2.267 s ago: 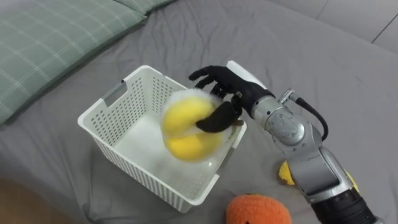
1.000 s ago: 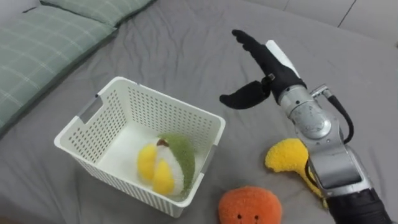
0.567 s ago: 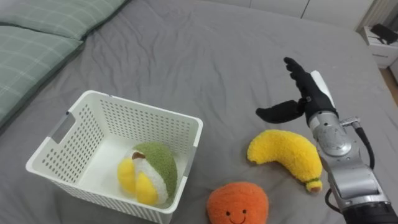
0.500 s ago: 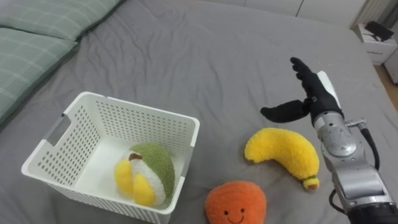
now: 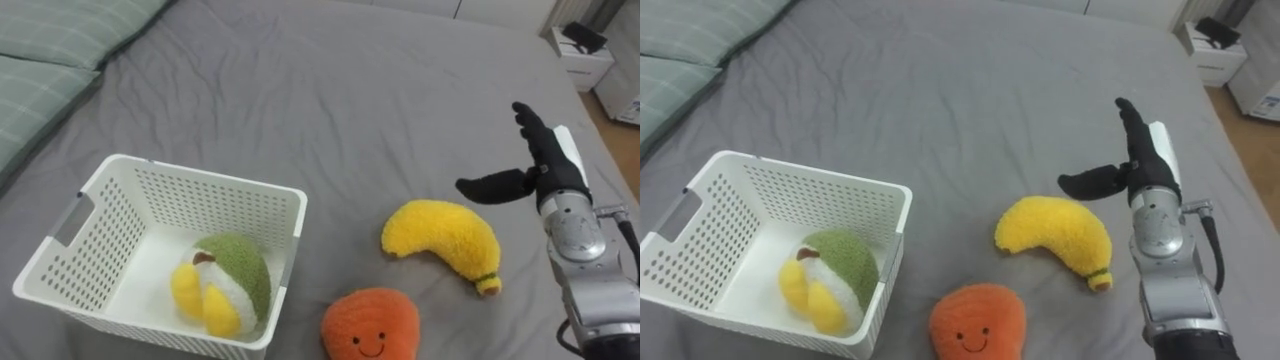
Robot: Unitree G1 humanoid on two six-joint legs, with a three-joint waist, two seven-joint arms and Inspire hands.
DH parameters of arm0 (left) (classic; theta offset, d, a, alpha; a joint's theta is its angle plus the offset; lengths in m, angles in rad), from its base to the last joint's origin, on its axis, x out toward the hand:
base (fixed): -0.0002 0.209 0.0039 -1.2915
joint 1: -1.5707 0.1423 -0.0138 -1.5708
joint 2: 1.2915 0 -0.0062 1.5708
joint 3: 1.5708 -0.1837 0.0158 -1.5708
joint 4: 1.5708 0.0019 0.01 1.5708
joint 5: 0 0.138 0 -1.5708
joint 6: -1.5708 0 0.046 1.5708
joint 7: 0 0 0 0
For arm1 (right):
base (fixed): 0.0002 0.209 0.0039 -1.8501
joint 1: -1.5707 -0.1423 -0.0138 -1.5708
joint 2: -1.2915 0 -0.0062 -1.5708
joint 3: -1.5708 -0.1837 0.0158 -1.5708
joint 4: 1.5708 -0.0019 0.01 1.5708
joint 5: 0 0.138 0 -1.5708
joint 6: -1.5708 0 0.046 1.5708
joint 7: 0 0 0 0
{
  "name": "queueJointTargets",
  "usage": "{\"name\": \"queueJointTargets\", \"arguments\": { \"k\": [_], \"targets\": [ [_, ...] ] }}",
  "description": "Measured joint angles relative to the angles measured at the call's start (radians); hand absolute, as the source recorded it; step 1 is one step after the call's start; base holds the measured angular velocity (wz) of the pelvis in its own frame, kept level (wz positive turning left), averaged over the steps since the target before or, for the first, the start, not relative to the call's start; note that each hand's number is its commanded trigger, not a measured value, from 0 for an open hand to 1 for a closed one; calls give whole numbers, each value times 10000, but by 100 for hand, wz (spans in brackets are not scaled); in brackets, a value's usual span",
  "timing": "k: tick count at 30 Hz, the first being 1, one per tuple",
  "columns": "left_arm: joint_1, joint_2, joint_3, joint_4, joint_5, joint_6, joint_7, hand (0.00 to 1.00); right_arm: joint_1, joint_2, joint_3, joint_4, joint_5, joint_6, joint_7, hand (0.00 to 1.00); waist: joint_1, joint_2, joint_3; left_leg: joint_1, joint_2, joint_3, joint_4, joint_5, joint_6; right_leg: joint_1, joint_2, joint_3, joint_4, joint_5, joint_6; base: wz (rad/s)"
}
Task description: Collect toys from the bed
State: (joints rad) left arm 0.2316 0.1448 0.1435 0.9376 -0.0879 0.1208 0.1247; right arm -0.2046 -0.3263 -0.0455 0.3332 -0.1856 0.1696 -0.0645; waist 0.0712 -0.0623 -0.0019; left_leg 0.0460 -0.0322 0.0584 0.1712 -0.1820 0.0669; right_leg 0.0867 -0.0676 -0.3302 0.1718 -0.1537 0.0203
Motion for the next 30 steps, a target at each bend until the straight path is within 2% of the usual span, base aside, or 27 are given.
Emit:
{"name": "queueJointTargets", "arguments": {
  "k": [12,19,25,30],
  "targets": [
    [225,77,14,327,-200,34,3,0,175,2,59,910,-137,2,154,0,81,-11,10,-6,-2,-40,-22,0,0,-8,3,-47,-15,-1,1,0],
    [491,80,14,343,-188,114,3,0,202,4,68,971,5,37,39,0,173,-11,12,-8,-15,-148,10,1,-1,72,-19,-293,-28,-1,2,5],
    [529,72,16,332,-173,127,5,0,192,25,256,1756,42,17,-85,0,273,-15,26,-89,-41,-337,148,0,-2,140,-35,-467,-34,-3,5,10],
    [547,81,-2,349,-180,105,4,0,118,21,252,3113,43,-91,-87,0,444,-59,56,-180,-63,-435,265,-1,0,155,-54,-578,-27,-4,5,7]
  ]
}}
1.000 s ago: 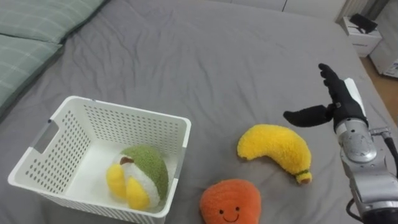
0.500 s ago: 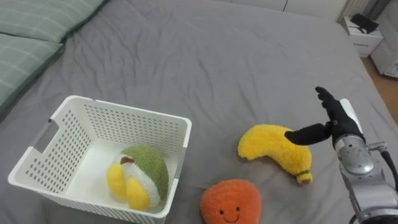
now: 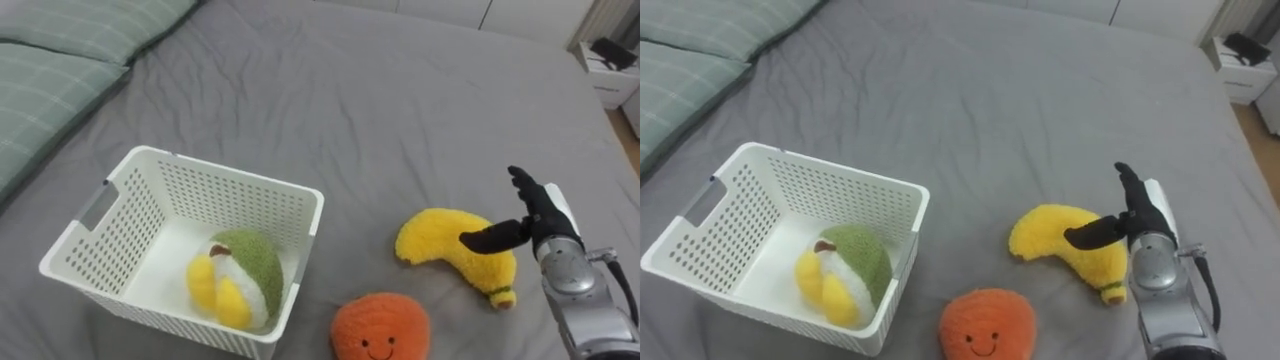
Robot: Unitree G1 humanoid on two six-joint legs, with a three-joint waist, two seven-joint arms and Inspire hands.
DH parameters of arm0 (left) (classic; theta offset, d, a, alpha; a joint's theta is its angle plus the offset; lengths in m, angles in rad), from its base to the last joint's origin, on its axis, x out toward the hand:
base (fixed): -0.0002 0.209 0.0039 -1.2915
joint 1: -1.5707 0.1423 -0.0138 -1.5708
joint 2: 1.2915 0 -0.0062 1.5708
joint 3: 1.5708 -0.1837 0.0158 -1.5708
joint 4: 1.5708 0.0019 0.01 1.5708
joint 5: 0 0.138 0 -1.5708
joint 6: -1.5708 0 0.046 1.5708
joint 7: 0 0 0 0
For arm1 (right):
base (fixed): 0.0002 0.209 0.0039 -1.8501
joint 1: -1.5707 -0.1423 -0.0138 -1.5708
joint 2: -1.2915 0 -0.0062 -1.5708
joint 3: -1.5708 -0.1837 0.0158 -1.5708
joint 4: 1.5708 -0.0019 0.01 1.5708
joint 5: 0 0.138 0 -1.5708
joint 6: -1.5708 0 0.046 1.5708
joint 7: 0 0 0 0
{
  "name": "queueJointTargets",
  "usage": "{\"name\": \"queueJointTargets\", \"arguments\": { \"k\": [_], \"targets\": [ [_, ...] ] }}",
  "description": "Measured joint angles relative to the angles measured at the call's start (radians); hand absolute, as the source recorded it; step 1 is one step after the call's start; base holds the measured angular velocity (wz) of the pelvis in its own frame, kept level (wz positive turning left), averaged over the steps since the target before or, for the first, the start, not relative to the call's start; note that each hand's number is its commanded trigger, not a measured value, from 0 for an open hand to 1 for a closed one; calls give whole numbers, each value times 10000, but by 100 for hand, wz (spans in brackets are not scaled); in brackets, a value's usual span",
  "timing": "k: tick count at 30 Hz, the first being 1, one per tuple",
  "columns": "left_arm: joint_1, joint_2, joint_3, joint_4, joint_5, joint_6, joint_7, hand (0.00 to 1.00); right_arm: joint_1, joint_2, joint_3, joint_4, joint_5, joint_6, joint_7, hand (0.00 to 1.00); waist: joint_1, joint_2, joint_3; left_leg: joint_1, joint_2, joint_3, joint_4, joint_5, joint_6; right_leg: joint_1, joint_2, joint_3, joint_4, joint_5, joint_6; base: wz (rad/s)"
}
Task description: Collect toys from the bed
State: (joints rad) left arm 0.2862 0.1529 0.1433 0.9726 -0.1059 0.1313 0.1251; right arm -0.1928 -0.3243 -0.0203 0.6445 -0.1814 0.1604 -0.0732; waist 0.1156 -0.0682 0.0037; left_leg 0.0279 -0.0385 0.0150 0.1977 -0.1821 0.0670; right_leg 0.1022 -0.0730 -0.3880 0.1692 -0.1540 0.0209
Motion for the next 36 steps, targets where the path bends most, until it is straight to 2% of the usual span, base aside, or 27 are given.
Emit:
{"name": "queueJointTargets", "arguments": {
  "k": [6,9,11,14,18,19,22,25,26,27,28,29,32,36],
  "targets": [
    [-50,40,-330,3,-128,-78,57,0,-140,1,4,1045,116,-210,-781,0,96,-38,14,-573,-52,-192,210,19,15,-423,-54,-198,71,-1,-4,10],
    [-346,40,-505,108,-210,-68,177,0,-876,-21,1,2016,230,-302,-1425,0,206,7,32,-1188,-50,-191,382,62,25,-1044,-84,-188,251,20,-38,0],
    [-805,54,-521,284,-236,-103,211,0,-1656,-34,3,2915,231,-417,-1867,0,279,24,47,-1709,-60,-204,407,169,35,-1615,-118,-196,368,57,-84,2],
    [-1107,182,-961,425,-590,-197,209,0,-2231,-35,195,3559,377,-653,-2206,0,310,69,75,-2072,-79,-196,402,255,39,-2008,-138,-249,361,88,-94,4],
    [-1262,209,-1076,511,-678,-382,210,0,-2684,-105,363,4091,382,-993,-2411,0,339,107,95,-2483,-82,-228,415,273,24,-2408,-132,-265,358,87,-94,4],
    [-1330,211,-1111,603,-874,-475,213,0,-2699,-188,412,4151,383,-1091,-2464,0,361,130,114,-2584,-84,-248,423,274,23,-2488,-131,-278,344,87,-94,6],
    [-1580,216,-1380,796,-1461,-518,213,0,-2974,-347,609,4800,391,-1295,-2512,0,357,245,247,-2663,-89,-262,410,274,23,-2564,-131,-289,326,86,-93,3],
    [-1811,233,-1382,905,-1623,-603,204,0,-2979,-394,783,4869,362,-1331,-2500,0,435,247,250,-2865,-69,-184,402,274,22,-2815,-128,-228,332,85,-92,-7],
    [-1891,234,-1382,963,-1670,-681,200,0,-2979,-425,791,4873,358,-1375,-2499,7,457,246,250,-2945,-67,-181,401,275,21,-2914,-133,-197,337,86,-92,-11],
    [-1952,235,-1383,1006,-1662,-726,198,0,-2980,-451,791,4874,357,-1390,-2500,43,474,247,250,-2975,-65,-179,399,276,19,-2957,-133,-181,345,86,-93,-8],
    [-2091,241,-1383,1079,-1652,-743,198,0,-2980,-507,793,4919,359,-1391,-2500,52,526,243,252,-2994,-66,-164,383,277,19,-2992,-133,-132,344,86,-93,-7],
    [-2114,244,-1384,1086,-1652,-797,198,0,-2980,-550,811,4972,360,-1391,-2500,100,562,239,254,-2984,-67,-147,380,277,19,-2992,-134,-101,345,86,-92,-5],
    [-2118,299,-1527,1089,-1682,-948,186,0,-3002,-776,987,5263,371,-1505,-2502,100,657,200,284,-2978,-68,-109,362,277,20,-3016,-137,9,342,86,-92,-4],
    [-2167,322,-1699,1107,-1762,-936,80,0,-3003,-1082,1174,5333,364,-1505,-2529,100,776,194,301,-3143,-53,-29,383,277,20,-3203,-149,55,350,89,-97,-6]
  ]
}}
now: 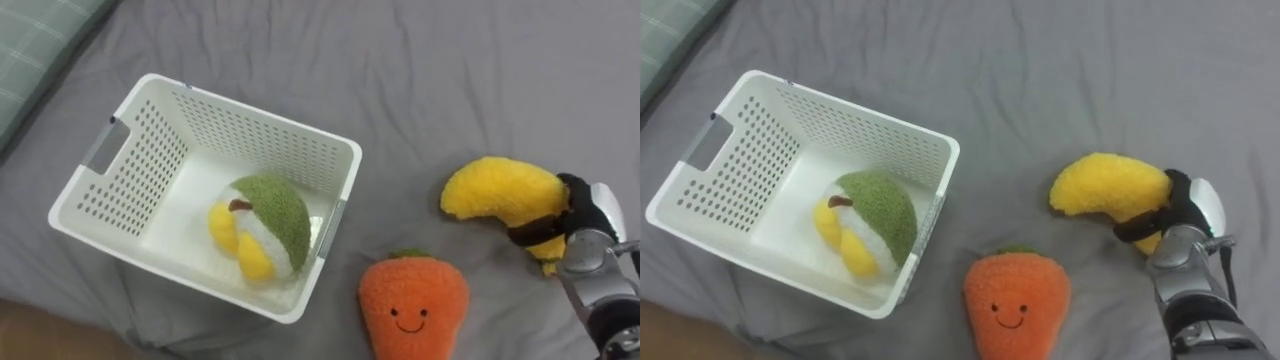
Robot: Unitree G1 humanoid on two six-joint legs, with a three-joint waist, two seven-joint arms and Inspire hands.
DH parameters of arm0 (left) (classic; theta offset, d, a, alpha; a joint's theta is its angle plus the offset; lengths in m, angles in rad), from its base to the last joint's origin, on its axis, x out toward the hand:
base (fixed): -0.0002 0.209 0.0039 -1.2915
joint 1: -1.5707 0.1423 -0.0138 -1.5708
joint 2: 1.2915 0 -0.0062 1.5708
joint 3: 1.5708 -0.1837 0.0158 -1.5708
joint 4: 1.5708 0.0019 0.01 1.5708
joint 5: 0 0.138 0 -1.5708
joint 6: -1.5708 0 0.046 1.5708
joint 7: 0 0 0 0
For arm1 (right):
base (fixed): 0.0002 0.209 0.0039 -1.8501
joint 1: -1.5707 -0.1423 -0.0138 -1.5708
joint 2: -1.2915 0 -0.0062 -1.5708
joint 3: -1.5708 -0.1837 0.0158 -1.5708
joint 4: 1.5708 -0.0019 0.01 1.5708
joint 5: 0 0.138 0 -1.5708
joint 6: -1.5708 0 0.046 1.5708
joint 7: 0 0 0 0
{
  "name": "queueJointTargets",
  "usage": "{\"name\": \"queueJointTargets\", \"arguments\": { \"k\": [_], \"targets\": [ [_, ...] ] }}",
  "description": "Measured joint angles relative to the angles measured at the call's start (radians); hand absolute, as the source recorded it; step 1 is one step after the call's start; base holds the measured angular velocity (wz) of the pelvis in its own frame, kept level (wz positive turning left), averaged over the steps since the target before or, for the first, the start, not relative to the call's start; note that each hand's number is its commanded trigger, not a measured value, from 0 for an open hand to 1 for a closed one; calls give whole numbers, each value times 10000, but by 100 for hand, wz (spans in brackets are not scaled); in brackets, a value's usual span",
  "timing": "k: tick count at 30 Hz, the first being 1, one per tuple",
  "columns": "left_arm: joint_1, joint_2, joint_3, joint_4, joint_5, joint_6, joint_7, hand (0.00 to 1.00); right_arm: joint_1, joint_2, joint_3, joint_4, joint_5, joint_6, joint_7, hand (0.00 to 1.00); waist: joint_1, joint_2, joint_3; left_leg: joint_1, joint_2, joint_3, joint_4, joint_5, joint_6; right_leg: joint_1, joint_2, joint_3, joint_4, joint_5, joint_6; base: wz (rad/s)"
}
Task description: Collect toys from the bed
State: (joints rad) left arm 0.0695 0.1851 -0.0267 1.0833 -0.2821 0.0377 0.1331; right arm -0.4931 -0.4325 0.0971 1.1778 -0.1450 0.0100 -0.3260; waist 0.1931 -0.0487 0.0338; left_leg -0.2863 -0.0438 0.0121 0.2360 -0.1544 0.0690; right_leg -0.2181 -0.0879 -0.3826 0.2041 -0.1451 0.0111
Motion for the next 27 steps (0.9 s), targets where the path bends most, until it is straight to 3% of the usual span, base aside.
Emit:
{"name": "queueJointTargets", "arguments": {
  "k": [3,18,27],
  "targets": [
    [-2,31,3,48,6,0,-104,0,0,-163,0,21,-7,0,-9,100,71,1,0,-32,23,49,-1,0,0,-66,0,65,15,6,-10,-5],
    [1,74,4,-33,12,-7,-206,0,0,-170,134,229,-58,-60,22,100,33,21,10,58,17,61,-7,0,0,36,24,81,0,5,-9,0],
    [304,371,218,-151,119,-8,-193,0,61,-183,128,-1053,299,47,16,100,-304,-97,-43,593,16,94,-143,-1,1,533,30,-39,5,1,-1,2]
  ]
}}
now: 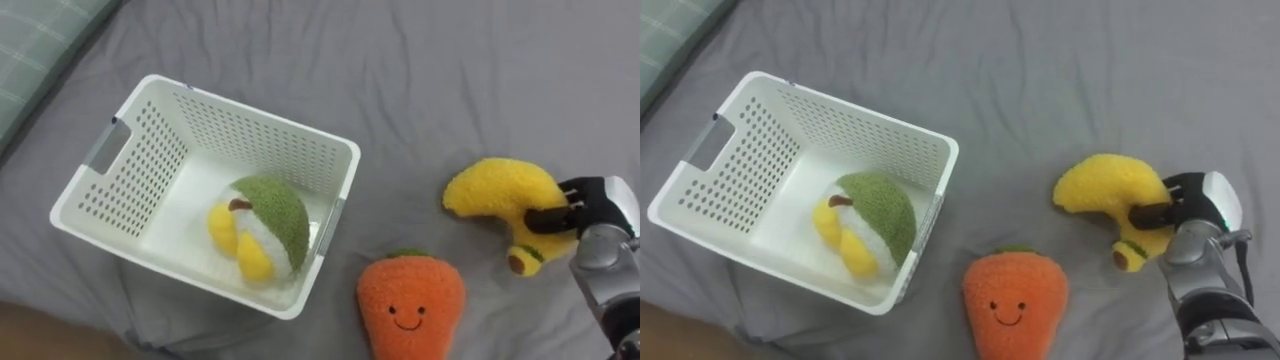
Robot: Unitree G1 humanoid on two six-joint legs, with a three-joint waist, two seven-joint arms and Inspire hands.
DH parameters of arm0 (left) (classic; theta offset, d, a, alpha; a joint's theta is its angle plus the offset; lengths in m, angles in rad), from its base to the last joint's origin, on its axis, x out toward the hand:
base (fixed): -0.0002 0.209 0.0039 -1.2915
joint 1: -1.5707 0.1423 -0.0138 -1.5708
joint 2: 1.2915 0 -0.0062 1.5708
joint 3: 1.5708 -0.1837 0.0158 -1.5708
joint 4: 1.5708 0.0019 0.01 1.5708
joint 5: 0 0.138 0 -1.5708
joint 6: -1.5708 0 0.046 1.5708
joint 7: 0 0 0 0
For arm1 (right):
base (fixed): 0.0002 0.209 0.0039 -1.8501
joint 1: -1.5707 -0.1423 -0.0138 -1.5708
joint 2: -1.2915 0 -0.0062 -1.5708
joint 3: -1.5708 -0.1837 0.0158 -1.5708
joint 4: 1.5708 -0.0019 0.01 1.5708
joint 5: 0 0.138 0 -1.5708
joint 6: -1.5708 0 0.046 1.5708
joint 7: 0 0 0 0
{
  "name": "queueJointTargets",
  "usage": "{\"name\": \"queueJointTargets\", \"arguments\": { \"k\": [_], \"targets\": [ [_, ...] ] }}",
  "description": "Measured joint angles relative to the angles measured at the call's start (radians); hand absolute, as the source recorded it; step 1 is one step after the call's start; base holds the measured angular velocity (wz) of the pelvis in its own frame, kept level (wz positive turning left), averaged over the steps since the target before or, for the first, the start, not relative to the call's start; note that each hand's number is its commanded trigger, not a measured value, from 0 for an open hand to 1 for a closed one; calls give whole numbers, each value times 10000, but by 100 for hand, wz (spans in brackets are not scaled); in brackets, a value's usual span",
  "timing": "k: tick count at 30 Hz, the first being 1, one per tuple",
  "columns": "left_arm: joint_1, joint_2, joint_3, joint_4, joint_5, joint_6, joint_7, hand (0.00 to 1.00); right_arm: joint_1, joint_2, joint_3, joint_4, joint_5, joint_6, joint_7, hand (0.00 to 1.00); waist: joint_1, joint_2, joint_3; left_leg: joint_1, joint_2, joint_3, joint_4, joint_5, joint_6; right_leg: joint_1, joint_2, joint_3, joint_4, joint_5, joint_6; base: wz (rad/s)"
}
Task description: Collect toys from the bed
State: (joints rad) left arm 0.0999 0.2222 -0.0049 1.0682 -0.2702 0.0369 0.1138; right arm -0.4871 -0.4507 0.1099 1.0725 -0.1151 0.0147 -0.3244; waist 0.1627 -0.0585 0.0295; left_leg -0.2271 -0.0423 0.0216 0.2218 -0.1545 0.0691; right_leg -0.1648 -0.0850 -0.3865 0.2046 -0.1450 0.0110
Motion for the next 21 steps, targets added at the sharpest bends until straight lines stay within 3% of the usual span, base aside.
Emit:
{"name": "queueJointTargets", "arguments": {
  "k": [3,7,9,13,21],
  "targets": [
    [341,9,356,-340,-7,0,59,0,525,-33,-99,-1648,9,87,-14,100,-203,-43,-38,531,-4,-8,-174,-1,-1,452,2,3,-13,-20,32,0],
    [721,7,642,-785,53,-27,112,0,1317,-34,-322,-4049,-67,91,-3,100,-318,-133,-220,1188,-8,44,-361,-2,1,1025,-8,-27,-32,-44,69,-2],
    [739,-1,778,-797,67,-12,105,0,1575,-35,-423,-4999,-142,88,47,100,-356,-129,-230,1473,-9,46,-423,-5,3,1279,-8,5,-49,-49,77,-6],
    [828,-32,852,-783,394,21,104,0,1934,-34,-443,-6435,-158,224,390,100,-361,-113,-325,2076,-34,40,-558,-10,9,1909,-8,52,-191,-70,112,-1],
    [1151,-93,982,-889,687,97,105,0,1955,160,-440,-8649,-385,317,546,100,-422,-47,-327,2498,-37,25,-542,-18,10,2407,-6,18,-193,-73,110,1]
  ]
}}
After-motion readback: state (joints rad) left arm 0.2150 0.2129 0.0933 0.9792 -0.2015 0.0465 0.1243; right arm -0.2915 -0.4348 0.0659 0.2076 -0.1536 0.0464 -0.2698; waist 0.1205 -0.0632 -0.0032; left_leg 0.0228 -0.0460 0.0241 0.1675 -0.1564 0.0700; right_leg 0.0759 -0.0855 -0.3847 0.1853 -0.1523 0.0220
